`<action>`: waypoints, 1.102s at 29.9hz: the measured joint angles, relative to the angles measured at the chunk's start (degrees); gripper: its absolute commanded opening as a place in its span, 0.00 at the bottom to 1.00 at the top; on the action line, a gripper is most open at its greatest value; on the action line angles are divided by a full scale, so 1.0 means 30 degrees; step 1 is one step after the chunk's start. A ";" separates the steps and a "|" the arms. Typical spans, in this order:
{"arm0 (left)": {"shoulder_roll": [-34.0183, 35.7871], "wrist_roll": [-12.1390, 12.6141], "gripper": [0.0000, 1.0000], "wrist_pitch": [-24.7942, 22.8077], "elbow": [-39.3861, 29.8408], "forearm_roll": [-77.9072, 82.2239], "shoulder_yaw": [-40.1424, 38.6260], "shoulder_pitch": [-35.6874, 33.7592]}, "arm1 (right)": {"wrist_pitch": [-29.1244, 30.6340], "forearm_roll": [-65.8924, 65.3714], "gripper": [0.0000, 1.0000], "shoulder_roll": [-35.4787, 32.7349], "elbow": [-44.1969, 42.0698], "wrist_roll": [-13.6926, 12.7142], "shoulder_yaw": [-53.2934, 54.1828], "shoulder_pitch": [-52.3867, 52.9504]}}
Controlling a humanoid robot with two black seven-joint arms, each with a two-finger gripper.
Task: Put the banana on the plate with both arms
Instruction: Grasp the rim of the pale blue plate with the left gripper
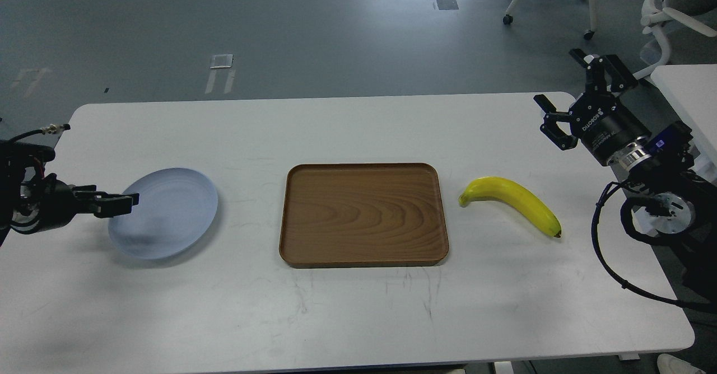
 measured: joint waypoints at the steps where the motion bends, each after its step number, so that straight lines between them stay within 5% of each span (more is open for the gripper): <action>1: -0.0083 0.0000 0.95 0.0005 0.0167 -0.0107 0.0055 0.0000 | 0.0000 0.0000 1.00 0.0000 -0.0001 0.0000 0.0022 -0.0002; 23: -0.0850 0.0017 0.86 -0.0014 0.1711 -0.1983 0.0364 0.0847 | 0.0000 -0.0016 1.00 0.0027 -0.0003 0.0019 0.0078 -0.0038; 33: -0.1195 0.0019 0.59 -0.0072 0.2048 -0.2055 0.0383 0.0991 | 0.0000 -0.0029 1.00 0.0028 -0.0032 0.0019 0.0080 -0.0038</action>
